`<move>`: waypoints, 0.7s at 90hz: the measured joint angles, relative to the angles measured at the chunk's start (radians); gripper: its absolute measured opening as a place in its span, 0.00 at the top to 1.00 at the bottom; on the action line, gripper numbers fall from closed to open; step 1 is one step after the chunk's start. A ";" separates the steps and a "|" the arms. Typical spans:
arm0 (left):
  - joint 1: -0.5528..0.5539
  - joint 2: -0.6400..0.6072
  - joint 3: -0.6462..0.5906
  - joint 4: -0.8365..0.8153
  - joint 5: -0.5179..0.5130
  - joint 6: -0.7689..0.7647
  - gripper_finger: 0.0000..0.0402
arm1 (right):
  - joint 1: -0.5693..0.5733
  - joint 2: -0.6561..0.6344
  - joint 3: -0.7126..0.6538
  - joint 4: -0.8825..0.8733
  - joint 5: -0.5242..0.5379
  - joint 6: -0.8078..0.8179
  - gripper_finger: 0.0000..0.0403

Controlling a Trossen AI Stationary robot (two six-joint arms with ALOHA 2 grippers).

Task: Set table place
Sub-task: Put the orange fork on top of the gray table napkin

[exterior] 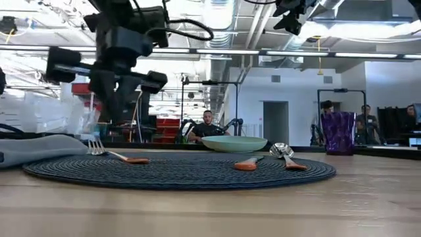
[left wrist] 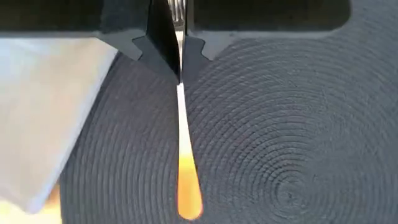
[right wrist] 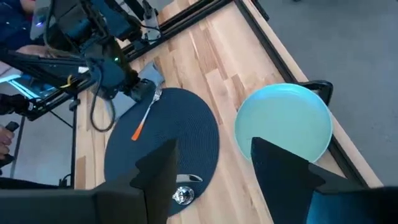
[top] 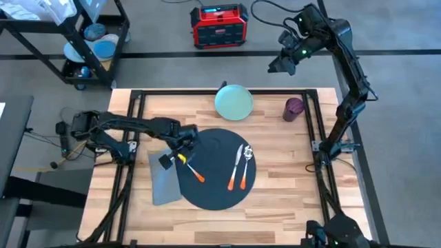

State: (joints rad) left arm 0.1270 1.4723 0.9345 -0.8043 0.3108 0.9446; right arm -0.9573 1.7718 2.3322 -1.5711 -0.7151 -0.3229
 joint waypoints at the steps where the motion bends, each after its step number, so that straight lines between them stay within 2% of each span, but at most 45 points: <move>1: 0.002 0.000 -0.001 0.000 0.005 0.000 1.00 | 0.000 0.000 0.000 0.000 0.000 0.000 0.51; 25: -0.008 0.017 -0.004 0.000 0.080 -0.009 1.00 | 0.000 0.000 0.000 0.000 0.000 -0.019 0.49; 43: -0.008 0.129 0.000 -0.050 0.080 -0.033 1.00 | 0.000 0.000 0.000 0.000 -0.002 -0.019 0.49; 56: -0.010 0.209 0.097 -0.145 0.080 -0.085 1.00 | 0.000 0.000 0.000 0.000 -0.002 -0.019 0.49; 63: -0.010 0.226 0.168 -0.158 0.085 -0.188 1.00 | 0.000 0.000 0.000 0.000 0.001 -0.034 0.49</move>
State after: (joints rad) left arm 0.1173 1.6987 1.1027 -0.9622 0.3963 0.7564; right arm -0.9573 1.7721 2.3322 -1.5711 -0.7136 -0.3564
